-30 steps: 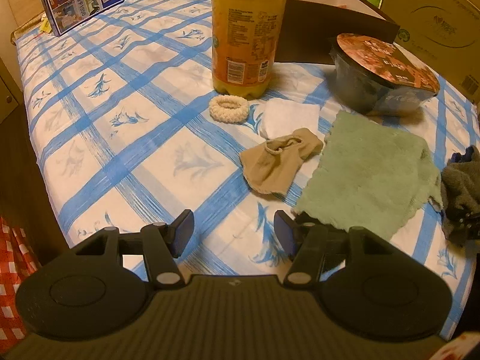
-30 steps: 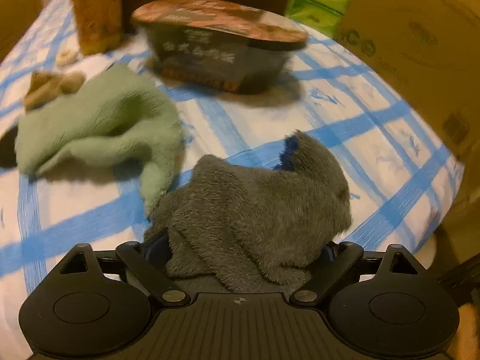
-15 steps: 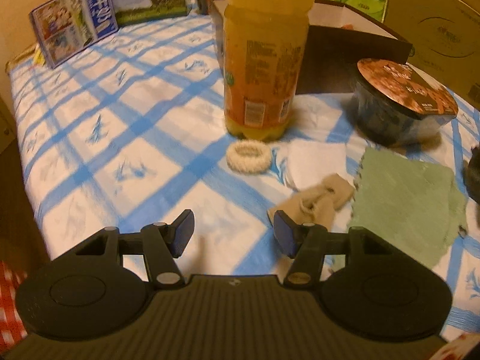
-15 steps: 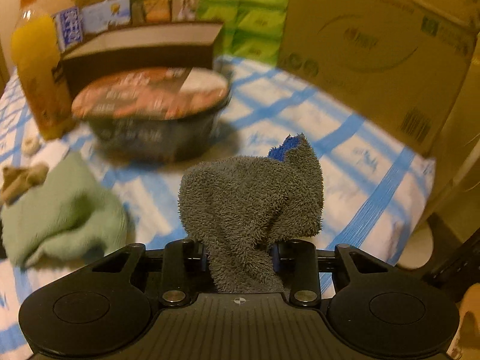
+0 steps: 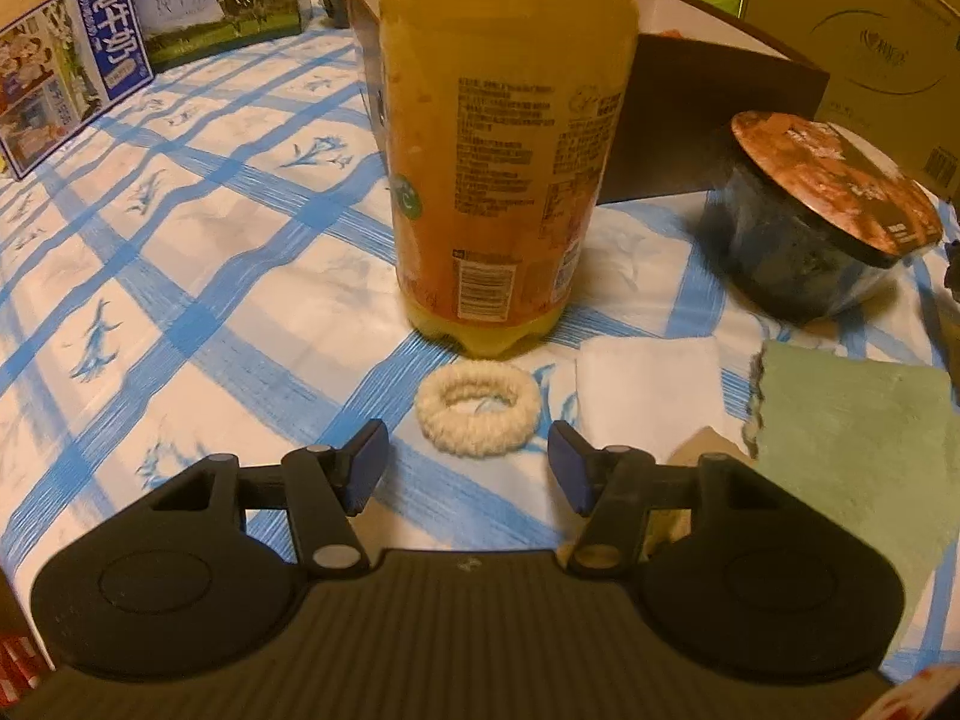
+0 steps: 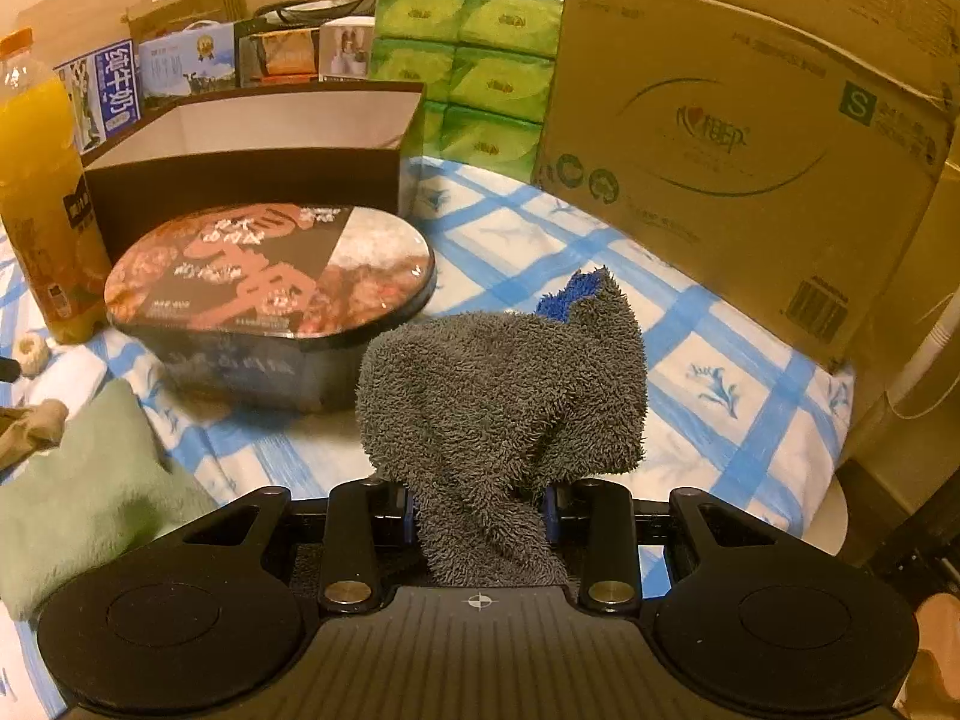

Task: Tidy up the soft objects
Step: 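Grasp the white fluffy hair tie with the left gripper, then carry the hair tie into the box with the left gripper while the right drops the grey cloth in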

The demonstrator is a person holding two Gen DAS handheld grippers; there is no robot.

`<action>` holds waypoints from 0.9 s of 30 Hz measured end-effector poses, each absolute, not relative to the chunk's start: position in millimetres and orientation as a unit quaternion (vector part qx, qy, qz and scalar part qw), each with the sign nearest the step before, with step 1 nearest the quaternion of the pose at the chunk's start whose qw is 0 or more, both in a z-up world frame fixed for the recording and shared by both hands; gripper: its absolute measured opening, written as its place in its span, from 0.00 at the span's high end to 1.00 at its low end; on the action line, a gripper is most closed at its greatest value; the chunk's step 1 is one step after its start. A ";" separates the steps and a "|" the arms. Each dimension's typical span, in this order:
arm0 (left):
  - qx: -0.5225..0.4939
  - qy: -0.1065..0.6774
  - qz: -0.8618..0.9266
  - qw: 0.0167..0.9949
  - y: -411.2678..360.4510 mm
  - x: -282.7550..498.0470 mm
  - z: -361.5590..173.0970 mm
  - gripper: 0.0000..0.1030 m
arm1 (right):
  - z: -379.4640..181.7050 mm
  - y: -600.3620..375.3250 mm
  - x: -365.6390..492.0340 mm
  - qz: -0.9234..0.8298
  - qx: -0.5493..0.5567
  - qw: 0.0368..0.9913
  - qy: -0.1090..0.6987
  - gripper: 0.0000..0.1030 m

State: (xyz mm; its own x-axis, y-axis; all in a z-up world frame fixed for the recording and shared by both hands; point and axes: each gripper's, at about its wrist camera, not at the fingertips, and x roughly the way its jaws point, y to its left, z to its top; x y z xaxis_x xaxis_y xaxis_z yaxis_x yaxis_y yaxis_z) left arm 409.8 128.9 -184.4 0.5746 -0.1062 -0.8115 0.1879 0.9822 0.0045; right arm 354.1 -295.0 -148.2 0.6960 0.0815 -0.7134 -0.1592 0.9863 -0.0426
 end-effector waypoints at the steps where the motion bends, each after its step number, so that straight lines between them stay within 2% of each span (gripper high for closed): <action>1: 0.046 0.454 -0.083 0.886 128.6 412.6 -185.9 0.45 | -147.6 -294.9 355.3 0.066 -0.049 0.920 0.384 0.65; 4: 0.052 0.449 -0.085 0.888 127.7 418.0 -188.2 0.46 | -146.5 -296.2 356.9 0.064 -0.045 0.920 0.384 0.65; 7: 0.052 0.450 -0.089 0.887 127.2 422.7 -190.6 0.50 | -146.3 -298.9 357.6 0.059 -0.041 0.920 0.386 0.65; 18: 0.053 0.448 -0.101 0.886 127.4 422.0 -189.4 0.83 | -138.8 -301.8 354.9 0.055 -0.040 0.923 0.379 0.65; 27: 0.051 0.432 -0.100 0.895 137.7 411.4 -171.2 0.85 | -121.2 -298.4 352.7 0.062 -0.038 0.931 0.358 0.65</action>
State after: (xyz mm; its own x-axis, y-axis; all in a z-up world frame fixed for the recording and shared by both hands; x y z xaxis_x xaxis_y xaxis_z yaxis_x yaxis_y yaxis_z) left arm 411.4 137.7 -171.2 0.6060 -0.1361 -0.7838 0.2235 0.9747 0.0036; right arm 352.7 -298.4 -121.2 0.7354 0.0879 -0.6719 -0.1422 0.9895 -0.0262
